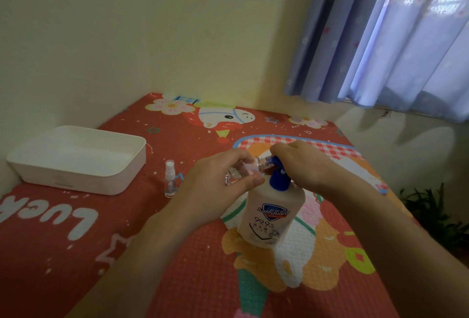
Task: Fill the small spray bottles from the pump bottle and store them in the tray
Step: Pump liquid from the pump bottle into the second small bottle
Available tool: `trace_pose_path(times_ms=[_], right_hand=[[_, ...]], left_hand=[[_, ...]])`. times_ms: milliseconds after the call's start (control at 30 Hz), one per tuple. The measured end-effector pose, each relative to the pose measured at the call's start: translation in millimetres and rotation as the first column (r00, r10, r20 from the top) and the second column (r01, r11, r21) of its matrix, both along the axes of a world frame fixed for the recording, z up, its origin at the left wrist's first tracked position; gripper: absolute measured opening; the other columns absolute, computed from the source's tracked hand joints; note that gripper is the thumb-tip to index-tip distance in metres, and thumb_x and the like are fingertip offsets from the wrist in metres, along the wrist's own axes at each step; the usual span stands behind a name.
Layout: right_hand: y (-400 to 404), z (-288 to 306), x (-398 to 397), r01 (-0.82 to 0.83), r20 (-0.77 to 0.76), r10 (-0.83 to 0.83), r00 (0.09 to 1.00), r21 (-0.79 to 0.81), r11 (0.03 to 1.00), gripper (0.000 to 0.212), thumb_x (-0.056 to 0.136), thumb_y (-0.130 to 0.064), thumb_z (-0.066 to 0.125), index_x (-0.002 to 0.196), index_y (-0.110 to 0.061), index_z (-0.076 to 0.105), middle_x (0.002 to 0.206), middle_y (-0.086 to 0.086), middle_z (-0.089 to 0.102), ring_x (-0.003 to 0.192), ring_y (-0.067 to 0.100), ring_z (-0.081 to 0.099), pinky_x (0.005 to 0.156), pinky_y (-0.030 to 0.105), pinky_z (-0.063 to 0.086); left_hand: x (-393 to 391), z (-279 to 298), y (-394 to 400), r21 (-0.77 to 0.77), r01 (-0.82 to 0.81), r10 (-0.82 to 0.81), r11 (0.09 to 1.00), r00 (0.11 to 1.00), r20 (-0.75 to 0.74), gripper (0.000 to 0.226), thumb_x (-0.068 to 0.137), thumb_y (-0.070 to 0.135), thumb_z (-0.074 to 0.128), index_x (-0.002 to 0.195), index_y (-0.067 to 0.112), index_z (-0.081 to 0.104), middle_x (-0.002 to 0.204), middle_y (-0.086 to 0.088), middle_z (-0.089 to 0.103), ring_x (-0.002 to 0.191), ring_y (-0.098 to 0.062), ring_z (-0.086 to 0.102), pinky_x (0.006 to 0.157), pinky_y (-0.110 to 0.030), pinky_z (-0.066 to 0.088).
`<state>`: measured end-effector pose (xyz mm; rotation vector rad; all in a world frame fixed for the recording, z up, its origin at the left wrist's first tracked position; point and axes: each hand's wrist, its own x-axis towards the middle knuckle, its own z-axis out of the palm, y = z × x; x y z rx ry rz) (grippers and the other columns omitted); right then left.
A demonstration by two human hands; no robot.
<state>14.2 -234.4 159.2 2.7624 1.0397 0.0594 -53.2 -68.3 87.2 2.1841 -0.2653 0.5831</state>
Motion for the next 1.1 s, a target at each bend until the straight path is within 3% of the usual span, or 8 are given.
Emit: trace_pose_path(times_ms=[100,200,367,567,733,900,1000,1100], right_hand=[[3.7,0.7,-2.1,0.122,-0.027,-0.12,0.992,0.063,0.991,0.006,0.098,-0.017,0.041,0.094,-0.014,0.044,0.085,0.005,0.046,0.077,0.018,0.042,0.069,0.025,0.033],[3.5,-8.7,1.9,0.12,0.006,-0.12,0.993,0.068,0.99,0.014,0.098,-0.017,0.04,0.103,-0.008,0.05,0.1,0.013,0.06,0.076,0.019,0.043,0.068,0.027,0.033],[7.0,-10.7,-1.4,0.116,0.001,-0.117,0.993,0.074,0.99,0.017,0.098,-0.016,0.04,0.108,-0.008,0.051,0.106,0.012,0.06,0.078,0.017,0.041,0.068,0.026,0.032],[5.9,-10.8,-1.6,0.115,-0.014,-0.114,0.993,0.073,0.991,0.015,0.098,-0.015,0.041,0.106,-0.008,0.051,0.099,0.011,0.059,0.077,0.019,0.042,0.068,0.026,0.033],[5.0,8.4,-4.6,0.121,-0.148,-0.104,0.984,0.111,0.986,0.011,0.099,-0.01,0.039,0.088,-0.013,0.038,0.067,-0.005,0.032,0.064,0.013,0.038,0.07,0.027,0.035],[4.7,8.1,-3.5,0.123,-0.12,-0.113,0.986,0.075,0.99,0.032,0.098,-0.009,0.04,0.069,-0.02,0.031,0.066,-0.003,0.032,0.059,0.011,0.034,0.068,0.027,0.034],[5.2,3.5,-2.4,0.1,-0.037,-0.098,0.994,0.064,0.993,0.015,0.097,-0.011,0.041,0.082,-0.015,0.037,0.067,-0.003,0.034,0.071,0.019,0.04,0.068,0.027,0.032],[5.3,1.9,-4.3,0.089,-0.018,-0.088,0.996,0.069,0.994,0.009,0.097,-0.013,0.041,0.09,-0.015,0.037,0.084,0.003,0.046,0.079,0.019,0.041,0.07,0.026,0.032]], left_hand=[[0.6,-2.6,-0.3,-0.008,0.001,-0.001,1.0,1.0,-0.001,0.029,0.086,0.05,0.067,0.111,0.035,0.063,0.096,0.019,0.067,0.095,0.004,0.061,0.079,-0.024,0.052],[1.3,-5.6,0.3,-0.001,0.004,-0.004,1.0,1.0,-0.007,0.024,0.086,0.047,0.068,0.107,0.036,0.063,0.096,0.019,0.067,0.094,0.003,0.061,0.078,-0.023,0.051],[2.3,-11.1,0.6,0.011,-0.01,0.01,1.0,1.0,-0.016,0.027,0.086,0.05,0.066,0.108,0.035,0.062,0.098,0.018,0.068,0.096,0.003,0.06,0.081,-0.022,0.05],[0.5,-10.9,0.3,-0.009,-0.003,0.003,1.0,1.0,-0.03,0.028,0.086,0.049,0.067,0.109,0.034,0.063,0.096,0.017,0.068,0.095,0.001,0.062,0.083,-0.032,0.053],[0.2,0.4,0.5,-0.001,-0.013,0.013,1.0,1.0,-0.007,0.03,0.085,0.049,0.068,0.111,0.033,0.064,0.097,0.017,0.068,0.096,0.002,0.062,0.085,-0.032,0.053],[-0.9,2.4,-0.6,0.002,-0.018,0.018,1.0,1.0,-0.006,0.027,0.085,0.048,0.069,0.108,0.035,0.064,0.095,0.018,0.068,0.095,0.003,0.062,0.084,-0.031,0.053],[-1.3,1.2,-1.5,0.003,-0.019,0.019,1.0,1.0,-0.001,0.029,0.085,0.049,0.068,0.109,0.034,0.064,0.096,0.016,0.069,0.095,0.001,0.063,0.084,-0.033,0.053],[-0.4,-0.5,-1.6,0.011,-0.018,0.018,1.0,1.0,0.001,0.028,0.086,0.049,0.067,0.109,0.033,0.064,0.096,0.016,0.068,0.096,0.002,0.062,0.083,-0.03,0.052]])
